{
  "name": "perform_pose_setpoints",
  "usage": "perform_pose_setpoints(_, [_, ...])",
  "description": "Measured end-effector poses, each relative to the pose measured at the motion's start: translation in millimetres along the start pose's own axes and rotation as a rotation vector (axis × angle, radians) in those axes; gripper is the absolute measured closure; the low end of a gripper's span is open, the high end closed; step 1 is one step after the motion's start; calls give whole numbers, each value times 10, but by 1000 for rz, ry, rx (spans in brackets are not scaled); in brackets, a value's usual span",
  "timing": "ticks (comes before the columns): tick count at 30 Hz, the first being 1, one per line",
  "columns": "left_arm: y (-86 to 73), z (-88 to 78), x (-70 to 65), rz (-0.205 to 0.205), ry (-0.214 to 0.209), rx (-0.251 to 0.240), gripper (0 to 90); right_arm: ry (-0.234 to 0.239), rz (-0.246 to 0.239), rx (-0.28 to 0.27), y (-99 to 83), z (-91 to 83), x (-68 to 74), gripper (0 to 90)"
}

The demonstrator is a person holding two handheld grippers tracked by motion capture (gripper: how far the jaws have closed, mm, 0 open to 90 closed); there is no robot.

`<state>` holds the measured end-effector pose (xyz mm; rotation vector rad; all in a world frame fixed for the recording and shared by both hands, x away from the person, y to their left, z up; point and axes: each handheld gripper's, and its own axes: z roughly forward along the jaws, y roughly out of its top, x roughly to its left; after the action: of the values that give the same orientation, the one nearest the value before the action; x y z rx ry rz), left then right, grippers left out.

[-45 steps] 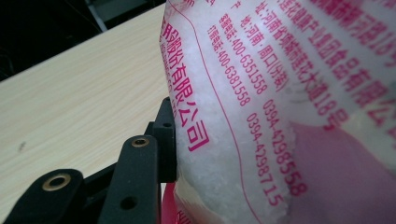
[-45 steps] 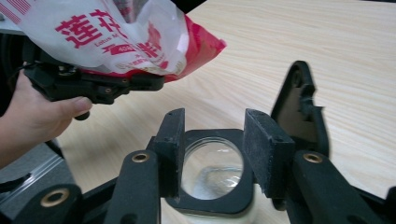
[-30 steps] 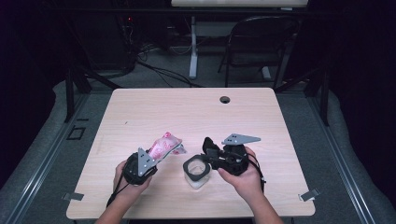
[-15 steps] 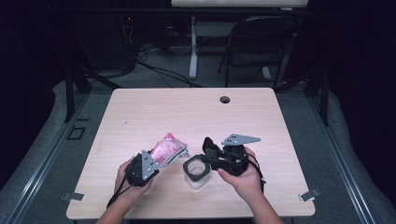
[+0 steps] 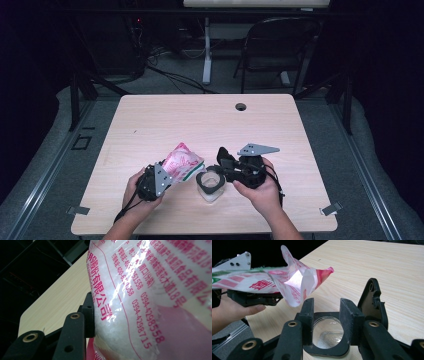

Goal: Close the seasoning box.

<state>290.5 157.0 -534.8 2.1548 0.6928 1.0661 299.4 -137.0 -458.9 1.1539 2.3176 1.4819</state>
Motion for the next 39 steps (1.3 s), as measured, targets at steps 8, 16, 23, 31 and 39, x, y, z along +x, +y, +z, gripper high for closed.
perform_pose_setpoints(8, [4,-1,-12,19,8,3,613,1,-2,2,-1,1,0,639])
perform_pose_setpoints(16, [7,-6,-18,46,28,8,614,0,4,-1,-10,15,0,632])
perform_pose_setpoints(23, [8,-11,-17,67,42,11,614,-3,6,1,-14,16,-11,630])
perform_pose_setpoints(31, [15,-17,-25,104,63,20,614,-10,3,4,-14,15,-12,630])
perform_pose_setpoints(39, [12,-26,-22,127,90,22,614,-9,4,-2,-14,12,-13,628])
